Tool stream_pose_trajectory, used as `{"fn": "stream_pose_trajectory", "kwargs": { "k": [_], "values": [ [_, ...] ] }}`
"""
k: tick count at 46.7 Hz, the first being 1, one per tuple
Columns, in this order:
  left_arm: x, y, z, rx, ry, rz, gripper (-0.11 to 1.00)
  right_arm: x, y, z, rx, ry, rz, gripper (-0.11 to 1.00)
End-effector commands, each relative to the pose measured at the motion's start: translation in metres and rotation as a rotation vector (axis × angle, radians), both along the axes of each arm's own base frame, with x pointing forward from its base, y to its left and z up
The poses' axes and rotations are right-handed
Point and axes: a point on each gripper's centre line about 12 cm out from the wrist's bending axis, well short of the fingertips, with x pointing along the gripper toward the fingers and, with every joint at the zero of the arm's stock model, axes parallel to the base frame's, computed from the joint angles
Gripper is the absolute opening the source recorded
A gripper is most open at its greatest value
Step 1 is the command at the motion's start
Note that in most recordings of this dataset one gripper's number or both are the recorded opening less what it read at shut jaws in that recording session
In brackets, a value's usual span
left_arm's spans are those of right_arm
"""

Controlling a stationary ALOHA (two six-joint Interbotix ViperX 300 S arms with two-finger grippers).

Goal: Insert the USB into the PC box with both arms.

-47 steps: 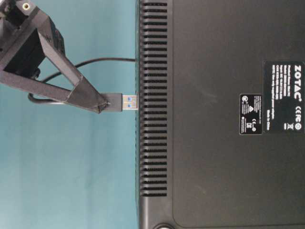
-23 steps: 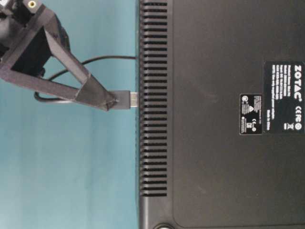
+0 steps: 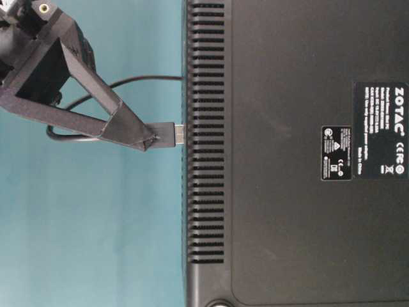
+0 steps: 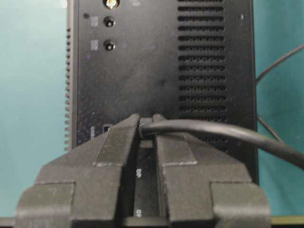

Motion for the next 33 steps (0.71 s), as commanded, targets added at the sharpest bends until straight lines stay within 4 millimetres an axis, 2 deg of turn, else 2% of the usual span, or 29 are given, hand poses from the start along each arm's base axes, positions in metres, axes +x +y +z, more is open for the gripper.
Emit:
{"fn": "stream_pose_trajectory", "kwargs": {
  "k": [1,11,24,33],
  "values": [
    [0.001,0.0,0.005,0.002,-0.019,-0.002,0.0,0.0,-0.007,0.005,0.013,-0.012,-0.029,0.09],
    [0.001,0.0,0.005,0.002,-0.019,-0.002,0.0,-0.001,-0.014,0.005,0.013,-0.014,-0.044,0.09],
    [0.0,0.0,0.005,0.001,-0.022,-0.001,0.0,-0.002,0.009,0.005,0.038,-0.019,0.003,0.09],
    [0.0,0.0,0.005,0.002,-0.022,-0.002,0.0,-0.002,0.012,0.004,0.052,-0.01,0.005,0.09]
  ]
}}
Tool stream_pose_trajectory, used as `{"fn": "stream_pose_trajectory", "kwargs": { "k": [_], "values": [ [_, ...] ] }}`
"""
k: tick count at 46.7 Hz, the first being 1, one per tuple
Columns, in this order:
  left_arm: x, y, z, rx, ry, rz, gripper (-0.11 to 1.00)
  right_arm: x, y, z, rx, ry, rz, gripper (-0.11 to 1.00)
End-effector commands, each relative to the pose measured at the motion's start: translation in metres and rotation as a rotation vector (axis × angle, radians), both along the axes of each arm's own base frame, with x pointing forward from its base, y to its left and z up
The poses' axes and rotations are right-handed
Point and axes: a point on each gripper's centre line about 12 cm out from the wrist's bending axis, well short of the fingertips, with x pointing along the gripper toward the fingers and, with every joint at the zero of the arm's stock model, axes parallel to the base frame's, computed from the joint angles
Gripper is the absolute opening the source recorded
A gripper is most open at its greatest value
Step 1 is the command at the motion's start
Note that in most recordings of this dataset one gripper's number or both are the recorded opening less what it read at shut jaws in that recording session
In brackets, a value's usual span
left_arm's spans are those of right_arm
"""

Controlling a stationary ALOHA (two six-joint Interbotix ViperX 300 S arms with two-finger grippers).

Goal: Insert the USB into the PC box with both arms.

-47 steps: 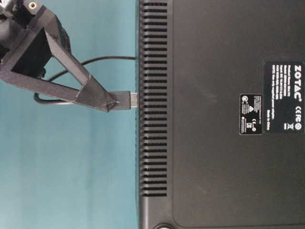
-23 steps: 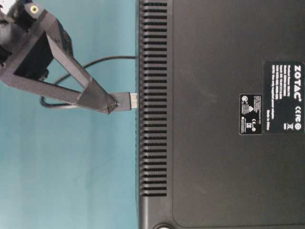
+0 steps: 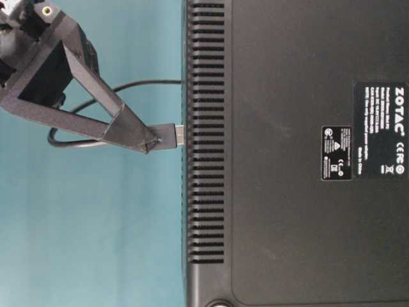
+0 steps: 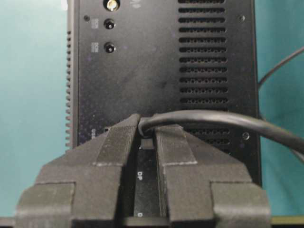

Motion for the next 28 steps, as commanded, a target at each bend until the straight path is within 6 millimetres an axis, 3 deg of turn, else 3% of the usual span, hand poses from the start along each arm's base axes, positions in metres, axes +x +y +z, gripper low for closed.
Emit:
{"fn": "stream_pose_trajectory", "kwargs": {
  "k": [1,18,24,28],
  "values": [
    [0.002,0.0,0.005,0.002,-0.017,-0.002,0.0,-0.002,0.009,0.004,0.024,-0.007,0.005,0.09],
    [0.001,0.0,0.006,0.001,-0.02,-0.001,0.0,-0.001,-0.001,0.008,0.021,-0.021,-0.016,0.13],
    [0.001,0.0,0.007,-0.003,-0.023,-0.001,0.0,-0.002,-0.002,0.012,0.018,-0.031,-0.015,0.21],
    [0.001,0.0,0.007,-0.003,-0.023,-0.001,0.0,-0.003,-0.003,0.013,0.013,-0.035,-0.015,0.33]
  ]
}}
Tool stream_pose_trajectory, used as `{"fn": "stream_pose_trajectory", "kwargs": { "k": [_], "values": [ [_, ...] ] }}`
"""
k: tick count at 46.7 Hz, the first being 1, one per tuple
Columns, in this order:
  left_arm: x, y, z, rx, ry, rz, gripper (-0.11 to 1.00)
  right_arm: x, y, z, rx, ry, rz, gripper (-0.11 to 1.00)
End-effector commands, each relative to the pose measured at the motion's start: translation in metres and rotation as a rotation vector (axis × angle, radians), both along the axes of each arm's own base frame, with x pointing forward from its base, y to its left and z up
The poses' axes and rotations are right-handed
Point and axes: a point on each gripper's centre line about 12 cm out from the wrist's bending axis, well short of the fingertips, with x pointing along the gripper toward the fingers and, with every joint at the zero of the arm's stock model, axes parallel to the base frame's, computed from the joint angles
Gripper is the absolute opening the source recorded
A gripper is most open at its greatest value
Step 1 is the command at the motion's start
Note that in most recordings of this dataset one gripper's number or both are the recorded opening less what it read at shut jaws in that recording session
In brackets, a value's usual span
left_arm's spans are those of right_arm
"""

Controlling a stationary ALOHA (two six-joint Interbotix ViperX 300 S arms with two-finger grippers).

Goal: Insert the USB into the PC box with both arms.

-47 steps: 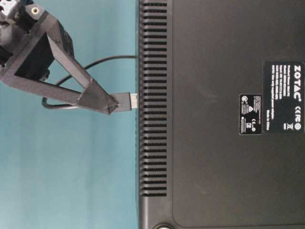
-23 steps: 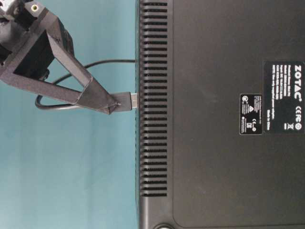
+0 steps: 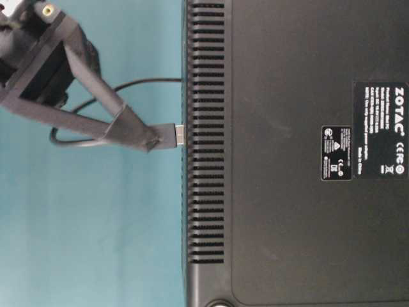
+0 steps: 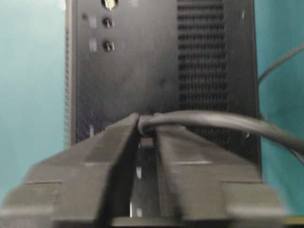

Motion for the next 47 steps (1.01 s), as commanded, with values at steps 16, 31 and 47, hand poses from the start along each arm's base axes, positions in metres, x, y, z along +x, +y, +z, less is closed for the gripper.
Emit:
{"fn": "stream_pose_trajectory", "kwargs": {
  "k": [16,31,47],
  "values": [
    [0.001,0.0,0.008,-0.003,-0.024,-0.001,0.0,-0.007,-0.003,0.028,-0.006,-0.08,-0.006,0.64],
    [0.001,0.0,0.009,-0.003,-0.028,-0.001,0.0,-0.008,-0.009,0.04,-0.03,-0.144,-0.007,0.63],
    [0.001,0.0,0.007,-0.025,-0.022,0.006,0.0,-0.005,-0.006,0.038,-0.011,-0.192,0.006,0.42]
  ]
}}
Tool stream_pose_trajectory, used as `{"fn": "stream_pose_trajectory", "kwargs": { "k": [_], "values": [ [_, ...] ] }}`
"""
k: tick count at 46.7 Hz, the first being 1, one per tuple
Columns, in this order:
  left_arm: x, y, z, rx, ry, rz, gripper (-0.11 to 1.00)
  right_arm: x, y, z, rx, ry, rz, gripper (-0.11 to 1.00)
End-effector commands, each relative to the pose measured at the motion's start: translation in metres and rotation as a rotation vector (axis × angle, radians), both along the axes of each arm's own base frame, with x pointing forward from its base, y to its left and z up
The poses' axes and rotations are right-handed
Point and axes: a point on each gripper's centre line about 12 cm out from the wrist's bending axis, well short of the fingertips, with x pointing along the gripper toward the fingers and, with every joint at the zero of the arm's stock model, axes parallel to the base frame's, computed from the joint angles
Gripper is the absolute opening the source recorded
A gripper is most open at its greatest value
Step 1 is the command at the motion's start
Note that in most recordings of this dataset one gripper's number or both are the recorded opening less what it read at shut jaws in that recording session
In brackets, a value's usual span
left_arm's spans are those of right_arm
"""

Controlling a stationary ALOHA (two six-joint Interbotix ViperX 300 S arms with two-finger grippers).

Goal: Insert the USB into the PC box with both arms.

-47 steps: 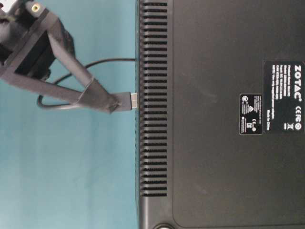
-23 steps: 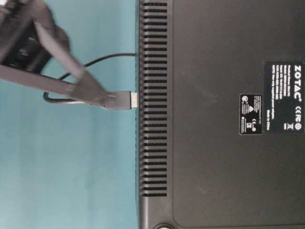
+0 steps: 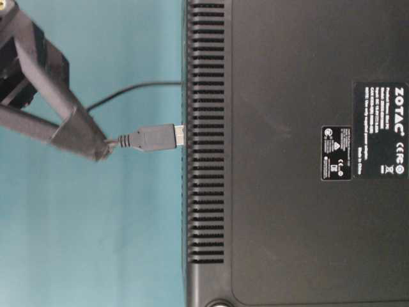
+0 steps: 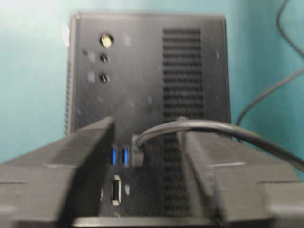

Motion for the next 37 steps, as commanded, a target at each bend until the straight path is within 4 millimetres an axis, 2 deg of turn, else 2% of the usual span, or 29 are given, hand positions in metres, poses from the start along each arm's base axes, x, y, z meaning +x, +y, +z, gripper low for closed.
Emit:
{"fn": "stream_pose_trajectory", "kwargs": {
  "k": [1,7,13,31,37],
  "values": [
    [0.001,0.0,0.006,-0.007,-0.02,0.0,0.0,-0.005,0.002,0.012,0.024,-0.034,-0.006,0.38],
    [0.001,-0.001,0.006,-0.019,-0.021,0.002,0.0,-0.007,0.004,0.009,0.037,-0.023,-0.004,0.17],
    [0.0,-0.001,0.007,-0.017,-0.024,0.002,0.0,-0.01,0.006,0.002,0.058,0.004,-0.007,0.06],
    [0.0,-0.001,0.008,-0.019,-0.033,0.002,0.0,-0.012,0.009,-0.018,0.097,0.021,-0.033,0.05],
    [0.0,-0.001,0.009,-0.021,-0.034,0.002,0.0,-0.013,0.004,-0.021,0.093,0.027,-0.043,0.05]
  ]
}}
